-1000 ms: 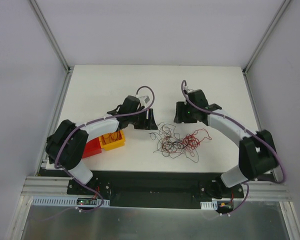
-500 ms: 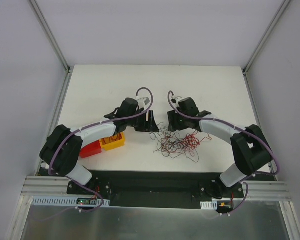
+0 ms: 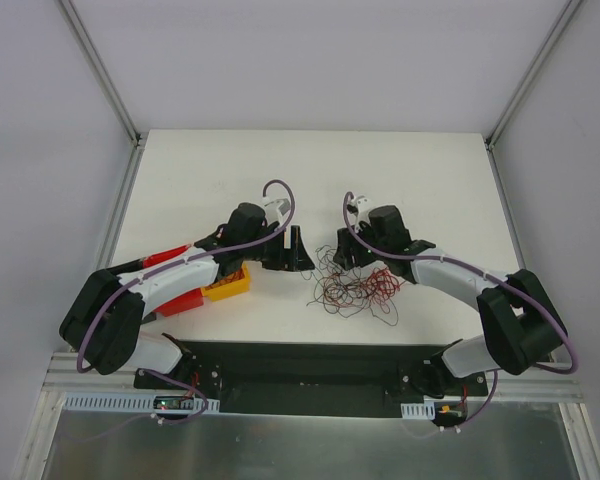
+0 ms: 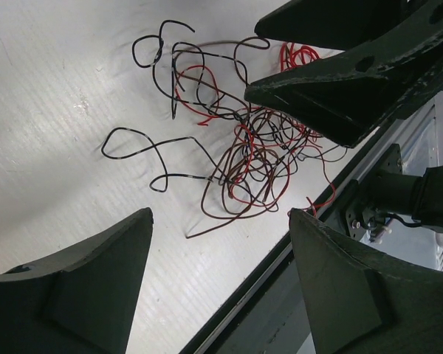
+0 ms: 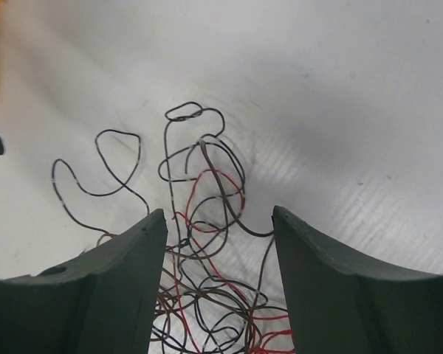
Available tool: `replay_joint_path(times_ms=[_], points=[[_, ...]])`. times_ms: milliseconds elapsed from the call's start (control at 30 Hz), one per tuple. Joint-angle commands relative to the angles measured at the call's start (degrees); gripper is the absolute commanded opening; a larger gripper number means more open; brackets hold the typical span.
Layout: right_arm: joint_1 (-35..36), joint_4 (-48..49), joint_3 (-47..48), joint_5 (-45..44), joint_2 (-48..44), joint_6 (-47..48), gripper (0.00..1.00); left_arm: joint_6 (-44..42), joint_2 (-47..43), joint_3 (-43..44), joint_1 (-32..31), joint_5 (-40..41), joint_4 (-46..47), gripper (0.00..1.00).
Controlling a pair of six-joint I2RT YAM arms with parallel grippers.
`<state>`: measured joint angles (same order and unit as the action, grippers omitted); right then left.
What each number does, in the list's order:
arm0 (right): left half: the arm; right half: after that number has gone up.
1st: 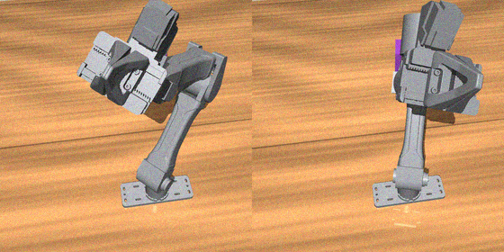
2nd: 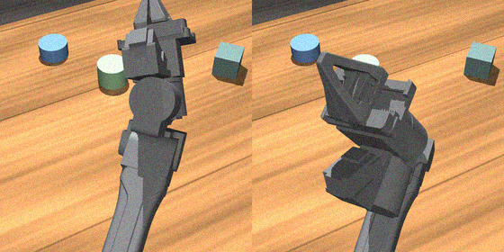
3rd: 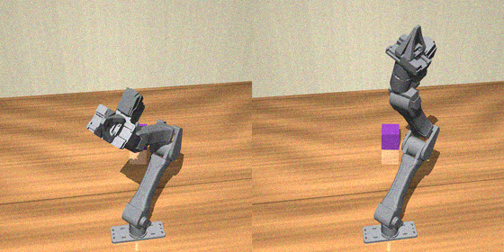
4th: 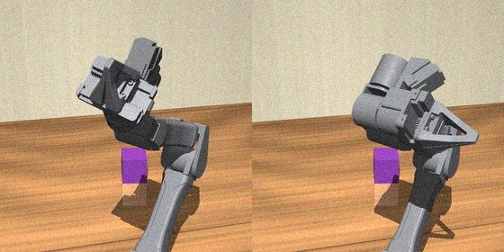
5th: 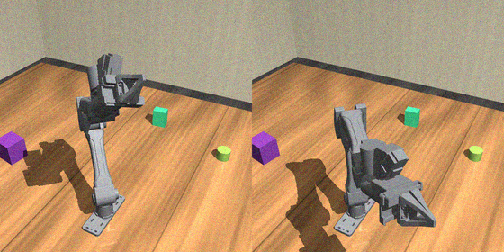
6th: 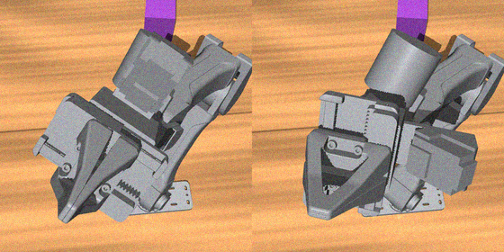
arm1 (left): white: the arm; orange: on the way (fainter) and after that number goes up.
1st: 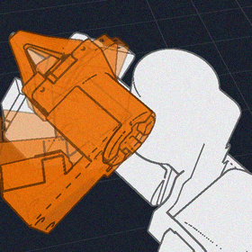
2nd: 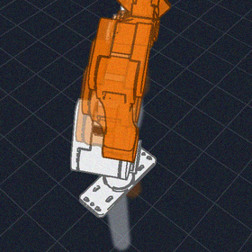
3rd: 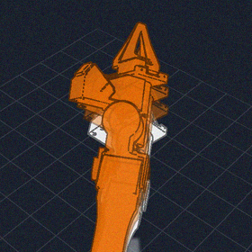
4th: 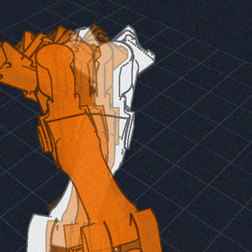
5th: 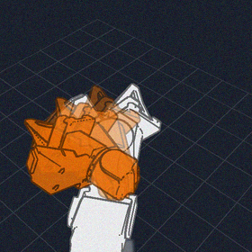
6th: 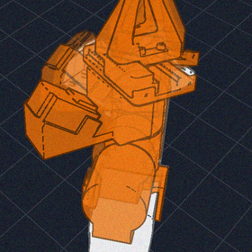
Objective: Untangle the cables
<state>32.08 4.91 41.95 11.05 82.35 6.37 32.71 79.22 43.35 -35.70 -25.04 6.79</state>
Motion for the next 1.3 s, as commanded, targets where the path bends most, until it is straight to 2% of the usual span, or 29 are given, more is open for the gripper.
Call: replay_joint_path(times_ms=[0,267,433,467,533,633,667,733,833,967,1133,1267], points=[[0.79,5.64,0.76,7.93,-0.62,1.19,0.62,0.86,-1.18,-0.64,-0.6,-0.36,0.77,0.74],[2.38,5.2,3.3,0.91,4.39,3.2,0.6,1.92,-0.82,-0.73,-0.6,-1.5,1.21,0.75],[3.43,1.86,6.3,-6.73,7.21,5.14,0.54,3.23,5.23,2.52,-0.68,-6.16,0.86,0.75],[3.69,1.95,6.12,-9.09,7.13,4.88,0.49,3.5,6.37,3.13,-0.86,-5.99,0.95,0.75],[3.7,2.04,5.68,-13.31,6.43,4.35,0.33,3.94,9.62,4.98,-0.95,-4.85,0.08,0.71],[3.87,0.99,5.94,-11.68,1.79,3.65,0.04,4.03,15.94,9.54,-0.86,-3.88,-2.3,0.69],[3.96,0.37,6.64,-8.88,0.03,3.13,0.0,3.94,17.71,11.04,-1.12,-3.97,-2.3,0.69],[4.13,-1.21,8.83,-4.66,-3.84,1.11,0.0,3.77,21.83,14.55,-1.65,-4.14,-2.83,0.7],[3.96,-4.55,17.52,-2.7,-10.08,-0.83,0.0,3.59,28.95,21.66,-2.26,-2.74,-4.58,0.7],[1.77,-12.89,34.2,-5.33,-12.21,-0.57,0.0,5.26,35.11,26.95,-2.97,-3.44,-4.85,0.66],[0.8,-23.52,62.39,-8.76,-7.74,3.99,0.0,6.05,39.69,30.03,-4.11,-2.39,-4.41,0.63],[0.8,-25.3,84.56,-8.68,-3.78,4.96,0.0,6.75,40.75,30.21,-4.37,-1.86,-3.45,0.62]])
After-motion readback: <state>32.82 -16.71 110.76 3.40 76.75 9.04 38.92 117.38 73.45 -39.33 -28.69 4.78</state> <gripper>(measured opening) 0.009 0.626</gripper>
